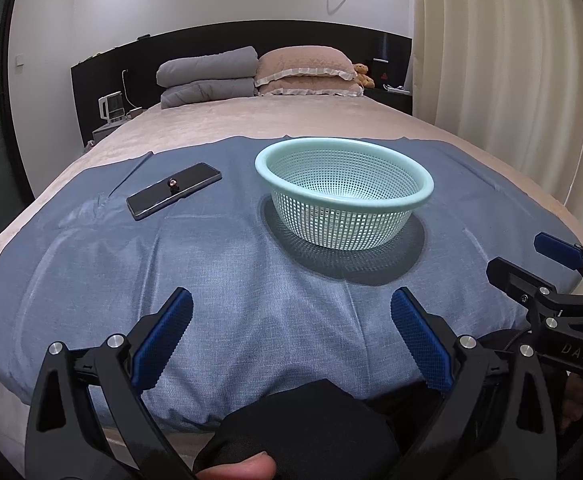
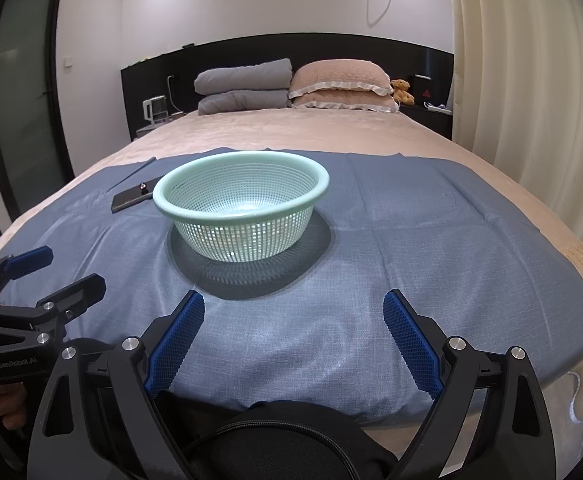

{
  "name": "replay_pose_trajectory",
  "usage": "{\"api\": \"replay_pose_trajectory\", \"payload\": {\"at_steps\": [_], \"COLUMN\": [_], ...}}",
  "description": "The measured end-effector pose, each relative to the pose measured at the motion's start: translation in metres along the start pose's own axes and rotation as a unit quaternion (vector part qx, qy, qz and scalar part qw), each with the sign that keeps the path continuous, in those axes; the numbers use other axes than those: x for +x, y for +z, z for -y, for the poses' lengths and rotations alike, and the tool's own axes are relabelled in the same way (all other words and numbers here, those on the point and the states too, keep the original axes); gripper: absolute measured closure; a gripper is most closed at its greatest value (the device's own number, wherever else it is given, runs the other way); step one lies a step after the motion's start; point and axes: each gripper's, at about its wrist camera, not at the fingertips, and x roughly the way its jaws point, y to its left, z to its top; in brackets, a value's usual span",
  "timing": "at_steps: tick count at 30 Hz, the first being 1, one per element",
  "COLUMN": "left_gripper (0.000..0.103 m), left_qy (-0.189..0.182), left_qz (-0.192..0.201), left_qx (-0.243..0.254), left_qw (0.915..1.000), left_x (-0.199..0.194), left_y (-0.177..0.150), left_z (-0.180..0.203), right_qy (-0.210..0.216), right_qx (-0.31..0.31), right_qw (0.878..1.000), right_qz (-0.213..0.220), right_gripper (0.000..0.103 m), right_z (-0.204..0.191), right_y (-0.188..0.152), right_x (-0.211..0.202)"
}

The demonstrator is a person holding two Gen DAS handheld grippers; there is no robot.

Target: Organize jewelry

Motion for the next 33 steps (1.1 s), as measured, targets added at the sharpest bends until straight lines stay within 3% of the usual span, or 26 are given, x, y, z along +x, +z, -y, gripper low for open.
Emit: {"api": "replay_pose_trajectory", "payload": {"at_steps": [33], "left_gripper": [0.006], "left_qy": [0.0], "left_qz": [0.003], "left_qx": [0.002], "left_qw": [1.0], "left_x": [-0.0005], "left_y": [0.001], "left_z": [0.0013], "right_qy": [0.0], "right_qx": [-0.002], "right_qw": [1.0], "right_qz": [0.0], "right_gripper": [0.016], "right_z": [-0.0008], "right_y": [-0.0008], "right_x": [-0.0002]}}
